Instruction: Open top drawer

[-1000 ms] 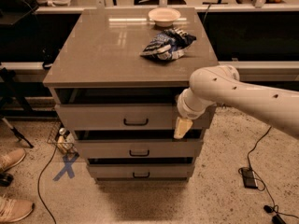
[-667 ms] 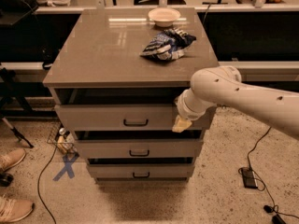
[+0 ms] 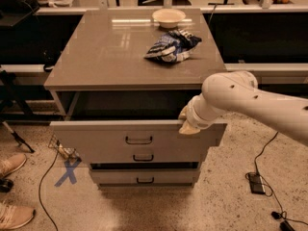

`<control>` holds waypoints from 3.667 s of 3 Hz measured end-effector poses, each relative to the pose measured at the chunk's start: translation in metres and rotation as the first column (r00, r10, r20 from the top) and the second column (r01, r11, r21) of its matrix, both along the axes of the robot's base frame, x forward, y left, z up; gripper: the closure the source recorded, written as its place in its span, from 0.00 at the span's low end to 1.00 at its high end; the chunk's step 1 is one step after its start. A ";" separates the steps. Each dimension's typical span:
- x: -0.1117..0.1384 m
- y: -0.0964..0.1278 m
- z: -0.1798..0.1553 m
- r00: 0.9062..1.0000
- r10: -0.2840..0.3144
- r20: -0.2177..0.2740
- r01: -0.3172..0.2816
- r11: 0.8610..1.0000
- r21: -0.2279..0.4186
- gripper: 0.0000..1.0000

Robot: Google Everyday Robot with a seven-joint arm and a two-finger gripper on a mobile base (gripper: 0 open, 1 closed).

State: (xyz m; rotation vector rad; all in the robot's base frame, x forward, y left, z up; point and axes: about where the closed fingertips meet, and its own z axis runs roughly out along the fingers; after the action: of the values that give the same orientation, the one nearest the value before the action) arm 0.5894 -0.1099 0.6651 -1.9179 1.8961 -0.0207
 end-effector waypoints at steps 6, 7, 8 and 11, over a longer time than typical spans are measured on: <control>-0.005 0.001 0.000 1.000 0.004 -0.004 -0.004 1.000 -0.001 0.00; -0.006 0.003 -0.002 1.000 0.014 -0.021 -0.014 1.000 -0.006 0.00; -0.013 0.003 -0.016 0.992 0.012 -0.128 -0.017 0.999 -0.034 0.00; -0.028 -0.001 -0.019 0.972 -0.053 -0.228 0.019 0.989 -0.148 0.19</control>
Offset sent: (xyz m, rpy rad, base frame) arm -0.0036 -0.0023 0.0028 0.0002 -0.0030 -0.0028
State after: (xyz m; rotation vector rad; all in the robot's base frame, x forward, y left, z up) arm 0.5614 -0.1104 0.6459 -2.0582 2.1337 0.0590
